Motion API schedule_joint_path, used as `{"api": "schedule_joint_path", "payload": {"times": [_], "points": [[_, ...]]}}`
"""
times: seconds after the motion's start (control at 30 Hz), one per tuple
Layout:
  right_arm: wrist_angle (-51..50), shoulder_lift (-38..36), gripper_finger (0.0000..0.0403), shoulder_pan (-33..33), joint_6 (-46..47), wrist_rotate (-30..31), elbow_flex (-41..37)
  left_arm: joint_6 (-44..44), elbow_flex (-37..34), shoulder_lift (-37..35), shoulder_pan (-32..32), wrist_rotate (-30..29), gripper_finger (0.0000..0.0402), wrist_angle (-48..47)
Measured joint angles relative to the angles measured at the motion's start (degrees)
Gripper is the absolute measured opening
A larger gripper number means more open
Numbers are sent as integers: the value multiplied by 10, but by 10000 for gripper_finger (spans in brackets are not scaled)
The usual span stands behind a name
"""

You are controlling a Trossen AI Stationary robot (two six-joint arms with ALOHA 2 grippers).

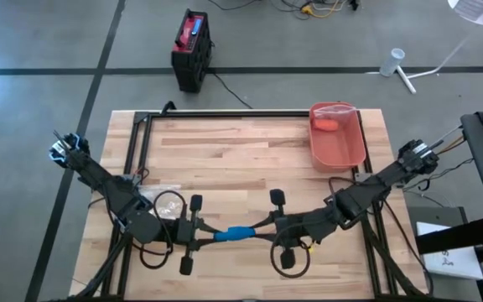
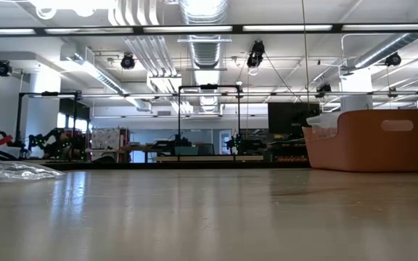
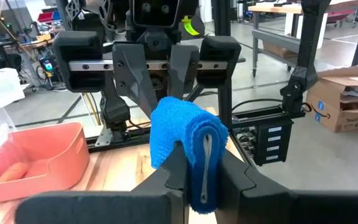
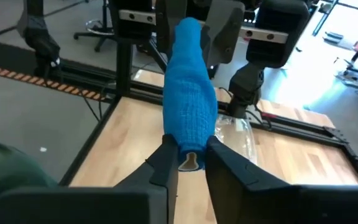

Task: Roll bandage
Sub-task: Roll the blue bandage

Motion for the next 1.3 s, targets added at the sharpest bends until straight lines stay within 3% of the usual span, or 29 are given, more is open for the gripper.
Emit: {"api": "schedule_joint_path", "payload": {"times": [0.17,0.47,0.67,0.83,1.3], "points": [[-8,-12,68,5,-21,18,0,-4,0,0,0,-13,26,6],[23,-16,163,27,-53,29,6,-26,0,0,0,-41,26,7],[91,9,193,30,-101,48,5,-27,0,0,1,-45,32,10],[95,28,189,19,-112,105,5,-20,0,0,1,-45,28,11],[100,30,114,16,-103,85,5,19,0,0,5,-31,37,54]]}}
